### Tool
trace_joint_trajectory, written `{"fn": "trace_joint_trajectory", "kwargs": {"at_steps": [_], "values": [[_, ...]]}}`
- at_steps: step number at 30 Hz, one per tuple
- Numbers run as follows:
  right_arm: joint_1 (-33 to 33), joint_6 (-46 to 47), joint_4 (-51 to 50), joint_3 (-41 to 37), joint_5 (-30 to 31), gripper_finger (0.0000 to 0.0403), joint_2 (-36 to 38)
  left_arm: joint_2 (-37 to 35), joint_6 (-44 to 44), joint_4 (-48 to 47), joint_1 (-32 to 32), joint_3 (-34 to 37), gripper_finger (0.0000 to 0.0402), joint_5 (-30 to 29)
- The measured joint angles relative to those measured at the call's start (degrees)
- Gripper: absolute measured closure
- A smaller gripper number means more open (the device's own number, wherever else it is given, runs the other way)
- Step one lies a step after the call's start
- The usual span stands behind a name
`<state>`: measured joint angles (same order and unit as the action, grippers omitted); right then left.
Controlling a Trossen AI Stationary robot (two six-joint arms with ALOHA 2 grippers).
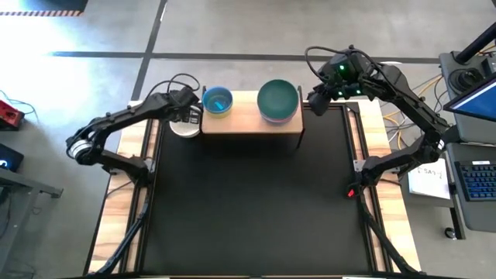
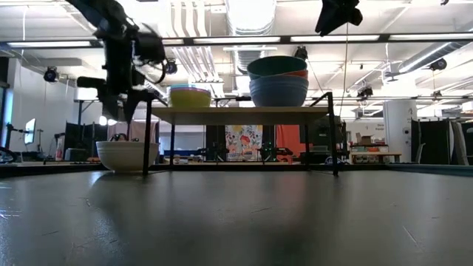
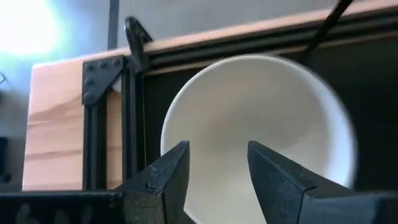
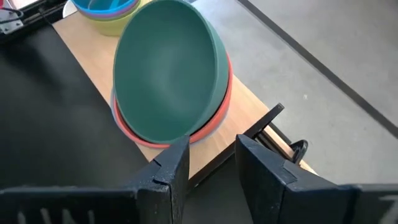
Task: Place and stack bowls onto a shelf
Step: Stack the large white bowl on top of the large green bowl on the shelf
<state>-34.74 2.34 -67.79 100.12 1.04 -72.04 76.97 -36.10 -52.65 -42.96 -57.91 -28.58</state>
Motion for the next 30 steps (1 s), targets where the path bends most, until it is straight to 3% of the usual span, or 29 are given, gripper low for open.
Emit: {"fn": "trace_joint_trajectory", "kwargs": {"at_steps": [10, 13, 23, 30], "values": [[0.0, -1.9, -1.0, 0.0, 0.0, 0.0284, -0.2, -0.6, -3.3, -6.7, -0.4, 3.3, 0.0256, -2.5], [0.0, -2.3, -1.0, 0.0, 0.0, 0.0282, -0.3, -0.6, -5.3, -7.1, -0.5, 5.6, 0.0256, -0.5], [0.0, -2.1, -1.0, 0.0, 0.0, 0.0289, -0.3, -0.5, -9.5, 5.0, -1.2, 14.5, 0.0256, 4.5], [0.0, -1.8, -1.4, 0.0, 0.0, 0.0287, -0.3, -0.5, -9.9, 11.0, -2.3, 15.9, 0.0256, 5.3]]}}
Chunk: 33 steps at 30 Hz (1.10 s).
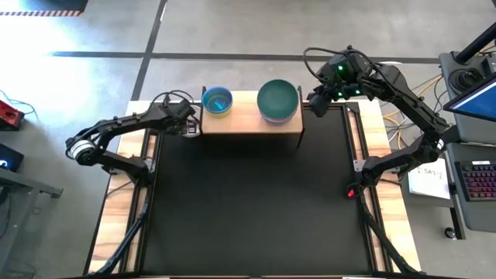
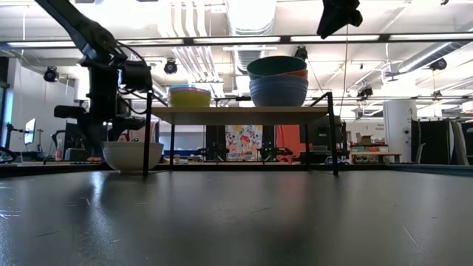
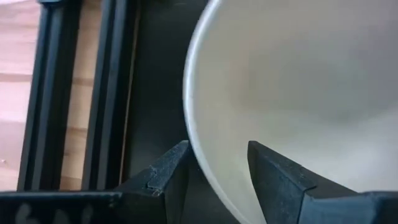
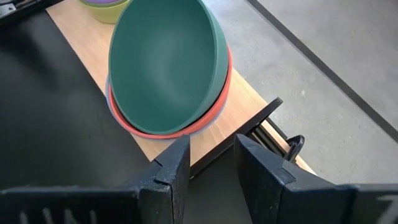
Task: Place and stack bowls onto a shelf
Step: Stack the large white bowl on top of the large green bowl on the shelf
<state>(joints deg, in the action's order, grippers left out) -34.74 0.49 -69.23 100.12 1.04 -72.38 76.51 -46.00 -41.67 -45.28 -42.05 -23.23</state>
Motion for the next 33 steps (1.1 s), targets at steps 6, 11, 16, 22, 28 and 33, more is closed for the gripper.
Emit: {"fn": "trace_joint_trajectory", "kwargs": {"at_steps": [6, 11, 16, 22, 28, 33], "values": [[0.0, -0.1, -0.2, 0.0, 0.0, 0.0291, 0.0, 0.0, -2.7, 0.9, -1.4, 1.6, 0.0260, 0.0], [0.0, 0.1, -0.6, 0.0, 0.0, 0.0289, 0.0, 0.0, -2.7, 2.8, -2.1, 2.4, 0.0295, 0.2], [0.0, 0.5, -1.0, 0.0, 0.0, 0.0290, 0.0, 0.0, -2.6, 5.8, -2.5, 2.5, 0.0362, 0.3], [0.0, 0.6, -1.0, 0.0, 0.0, 0.0295, 0.0, 0.0, -2.8, 9.1, -2.7, 2.4, 0.0394, 0.3], [0.0, 1.1, -1.2, 0.0, 0.0, 0.0294, 0.0, -0.5, -3.1, 9.2, -3.8, 0.7, 0.0399, -0.8], [0.0, 1.1, -1.4, 0.0, 0.0, 0.0294, 0.0, -0.7, -2.9, 9.0, -4.1, -3.2, 0.0401, -2.6]]}}
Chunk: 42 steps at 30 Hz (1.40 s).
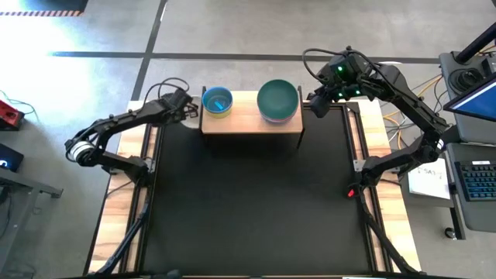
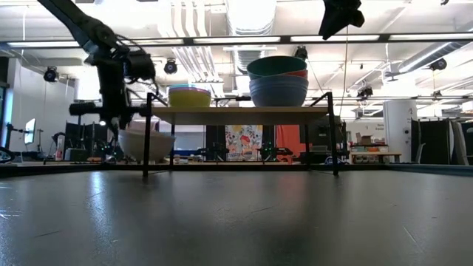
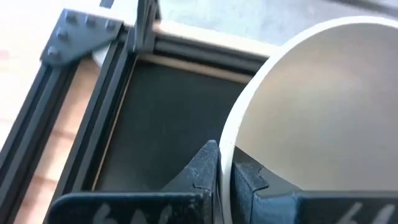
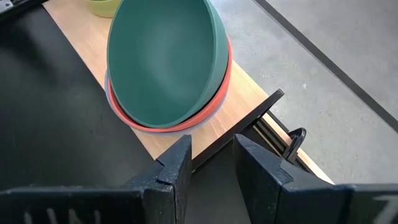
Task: Place and stack bowls onto a shelf
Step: Stack the large white bowl on top of the large green bowl on the shelf
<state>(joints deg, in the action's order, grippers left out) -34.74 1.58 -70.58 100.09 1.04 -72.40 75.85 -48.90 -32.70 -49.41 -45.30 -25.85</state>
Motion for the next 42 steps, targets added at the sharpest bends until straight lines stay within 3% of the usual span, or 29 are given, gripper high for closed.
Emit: {"fn": "trace_joint_trajectory", "kwargs": {"at_steps": [4, 13, 26, 29, 36, 42], "values": [[0.0, 0.0, -0.1, 0.0, 0.0, 0.0294, 0.0, 0.0, 1.0, -3.4, 0.0, -4.7, 0.0401, -2.5], [0.0, 0.0, -1.7, 0.0, 0.0, 0.0294, 0.0, -0.1, 1.9, -20.8, 0.0, -19.3, 0.0401, -14.7], [0.0, -0.1, -1.6, 0.0, 0.0, 0.0294, 0.0, -0.1, 5.7, -22.4, 0.8, -31.7, 0.0402, -17.0], [0.0, -0.1, -1.6, 0.0, 0.0, 0.0294, -0.1, -0.1, 8.8, -20.3, 2.2, -34.9, 0.0402, -15.0], [0.0, -0.1, -1.5, 0.0, 0.0, 0.0294, -0.2, -0.1, 17.5, -8.5, 10.5, -37.5, 0.0402, 0.0], [0.0, -0.1, -1.6, 0.0, 0.0, 0.0294, -0.2, -0.1, 22.3, -1.1, 22.7, -36.5, 0.0402, 1.8]]}}
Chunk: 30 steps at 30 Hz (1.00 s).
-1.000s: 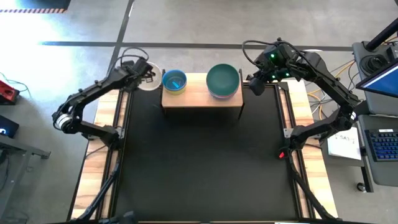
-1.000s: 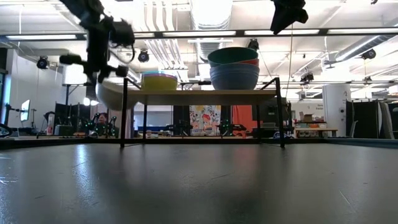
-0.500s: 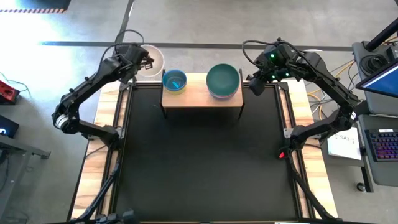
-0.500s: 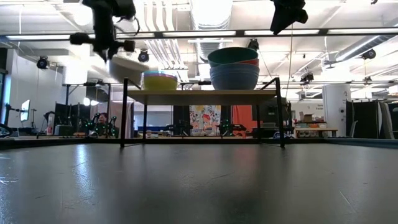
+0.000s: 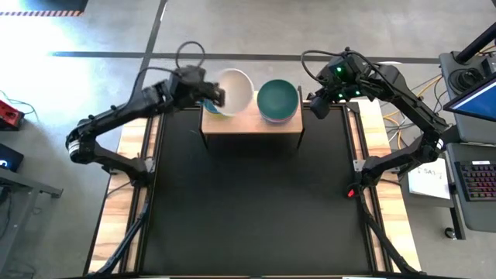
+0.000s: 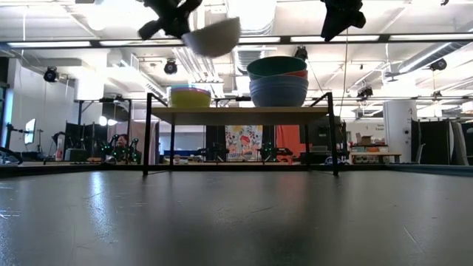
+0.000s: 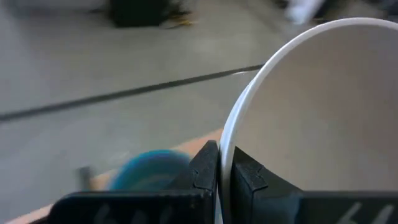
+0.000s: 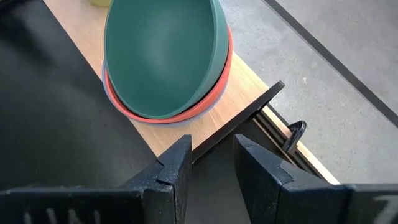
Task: Place and stack bowls onto a shelf
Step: Stack the large white bowl on top of the large green bowl on the shelf
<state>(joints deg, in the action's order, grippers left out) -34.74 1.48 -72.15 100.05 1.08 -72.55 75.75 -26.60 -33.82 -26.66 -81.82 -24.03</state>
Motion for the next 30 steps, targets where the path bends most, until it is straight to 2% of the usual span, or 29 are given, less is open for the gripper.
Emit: {"fn": "trace_joint_trajectory", "kwargs": {"at_steps": [6, 9, 17, 23, 30], "values": [[0.0, -4.2, 0.0, 0.0, 0.0, 0.0294, 0.0, 1.1, 4.3, 12.2, 8.9, 1.2, 0.0402, 0.2], [0.0, -5.3, 0.0, 0.0, 0.0, 0.0294, 0.0, 3.1, 5.1, 17.0, 9.4, 1.3, 0.0402, 1.0], [0.0, -5.1, 0.0, 0.0, 0.0, 0.0294, 0.0, 13.3, 5.6, 21.9, 9.1, -1.1, 0.0402, 3.8], [0.0, -5.0, 0.0, 0.0, 0.0, 0.0294, 0.0, 20.4, 8.1, 21.6, 7.7, -9.9, 0.0401, 6.0], [0.0, -5.0, -0.3, 0.0, 0.0, 0.0294, 0.0, 30.4, 8.4, 8.0, 4.9, -24.1, 0.0401, 6.0]]}}
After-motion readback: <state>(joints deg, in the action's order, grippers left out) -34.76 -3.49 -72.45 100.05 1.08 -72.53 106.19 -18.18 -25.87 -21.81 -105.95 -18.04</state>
